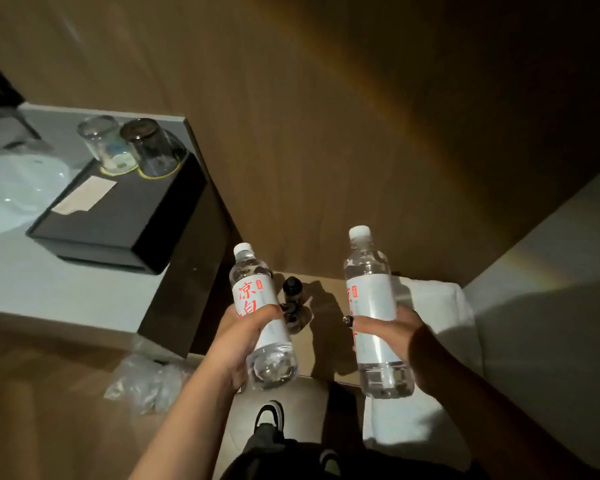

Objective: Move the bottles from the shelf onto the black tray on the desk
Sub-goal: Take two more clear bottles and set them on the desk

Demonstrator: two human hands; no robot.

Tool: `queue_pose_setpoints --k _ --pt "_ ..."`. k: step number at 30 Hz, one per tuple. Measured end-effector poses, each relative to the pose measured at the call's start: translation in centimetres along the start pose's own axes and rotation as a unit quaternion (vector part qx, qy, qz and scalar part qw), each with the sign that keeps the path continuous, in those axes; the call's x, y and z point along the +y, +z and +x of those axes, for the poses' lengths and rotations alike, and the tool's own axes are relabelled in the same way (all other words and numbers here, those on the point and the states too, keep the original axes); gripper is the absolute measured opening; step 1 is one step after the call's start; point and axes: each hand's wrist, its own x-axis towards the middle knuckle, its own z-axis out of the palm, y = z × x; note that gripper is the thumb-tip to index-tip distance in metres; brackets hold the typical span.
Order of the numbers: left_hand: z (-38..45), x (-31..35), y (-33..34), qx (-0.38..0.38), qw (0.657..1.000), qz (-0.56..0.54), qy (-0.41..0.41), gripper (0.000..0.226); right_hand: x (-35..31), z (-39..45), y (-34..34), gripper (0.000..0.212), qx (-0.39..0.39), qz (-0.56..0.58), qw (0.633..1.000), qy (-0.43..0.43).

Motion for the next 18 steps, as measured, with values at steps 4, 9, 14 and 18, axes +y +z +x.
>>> queue_pose_setpoints --k 4,9,14,18 --pt "-3.2 -1.3 -0.4 0.049 0.993 0.087 0.062 0.057 -0.4 -1.5 1.0 0.027 -0.024 -0.071 0.996 -0.042" --pt "-6.4 -2.7 -1.3 0.09 0.99 0.066 0.084 0.047 -0.2 -1.9 3.3 0.061 -0.049 -0.244 0.965 -0.077" --pt "-8.9 -3.2 -4.6 0.152 0.982 0.059 0.1 0.061 0.0 -1.9 7.3 0.072 -0.066 -0.402 0.905 -0.125" --pt "-10.6 -3.4 -8.3 0.205 0.97 0.058 0.119 0.075 -0.1 -2.4 11.3 0.068 -0.106 -0.415 0.891 -0.148"
